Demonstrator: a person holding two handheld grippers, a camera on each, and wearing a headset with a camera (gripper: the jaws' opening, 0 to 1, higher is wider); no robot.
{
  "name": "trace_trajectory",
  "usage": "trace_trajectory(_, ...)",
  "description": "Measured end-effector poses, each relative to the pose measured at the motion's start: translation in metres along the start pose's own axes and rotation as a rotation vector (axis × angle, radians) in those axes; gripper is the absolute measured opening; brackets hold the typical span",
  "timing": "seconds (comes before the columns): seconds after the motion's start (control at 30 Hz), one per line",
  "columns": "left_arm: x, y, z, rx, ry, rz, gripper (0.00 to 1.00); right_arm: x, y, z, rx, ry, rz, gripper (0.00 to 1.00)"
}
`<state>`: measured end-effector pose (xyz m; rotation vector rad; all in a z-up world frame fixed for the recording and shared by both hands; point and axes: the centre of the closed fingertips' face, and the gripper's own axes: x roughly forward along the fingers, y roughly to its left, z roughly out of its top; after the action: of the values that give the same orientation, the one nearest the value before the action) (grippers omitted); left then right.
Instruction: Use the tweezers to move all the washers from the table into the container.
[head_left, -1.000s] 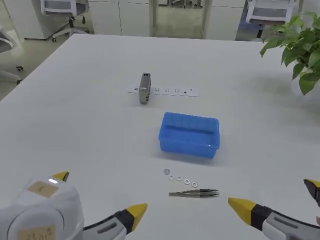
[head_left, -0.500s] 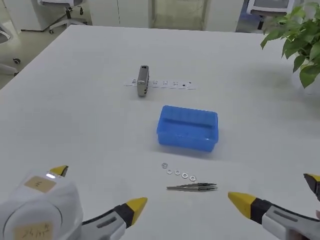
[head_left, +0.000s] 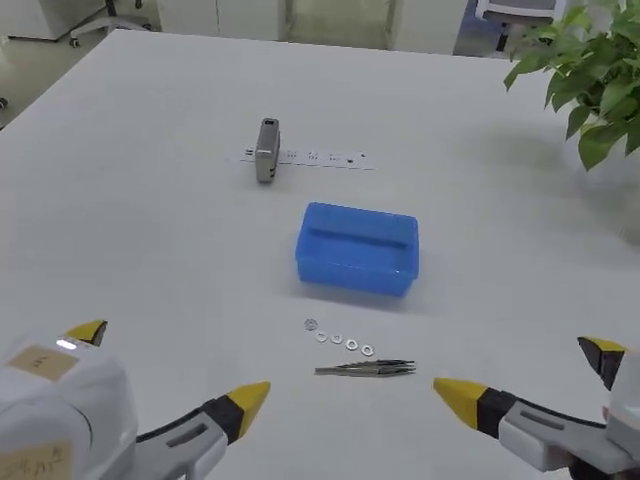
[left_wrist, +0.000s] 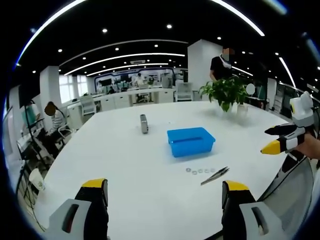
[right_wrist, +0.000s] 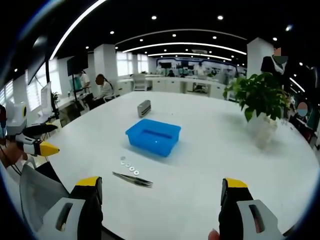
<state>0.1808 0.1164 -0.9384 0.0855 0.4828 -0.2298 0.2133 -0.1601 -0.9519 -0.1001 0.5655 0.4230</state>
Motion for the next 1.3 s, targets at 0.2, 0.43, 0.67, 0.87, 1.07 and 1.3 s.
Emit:
trace_trajectory(0.2, 0.003, -0.007, 0.002, 0.032, 0.015, -0.022, 0.96, -0.001, -0.002, -0.001, 0.016, -0.009, -0.005, 0.98)
trace_trajectory(0.43, 0.004, -0.01, 0.005, 0.043, 0.013, -0.026, 0.96, 0.001, -0.001, -0.004, 0.023, -0.003, 0.014, 0.98)
trace_trajectory(0.67, 0.009, -0.015, 0.003, 0.069, 0.027, -0.05, 0.95, 0.005, -0.001, -0.003, 0.014, 0.004, 0.025, 0.98)
trace_trajectory(0.87, 0.019, -0.018, 0.004, 0.087, 0.031, -0.07, 0.94, 0.009, -0.004, -0.005, -0.007, 0.028, 0.032, 0.98)
trace_trajectory(1.07, 0.032, -0.027, 0.006, 0.173, 0.061, -0.169, 0.85, 0.011, -0.01, -0.002, -0.005, 0.023, 0.032, 0.97)
trace_trajectory(1.3, 0.053, -0.04, 0.006, 0.293, 0.112, -0.312, 0.75, 0.016, -0.011, -0.003, -0.018, 0.034, 0.037, 0.97)
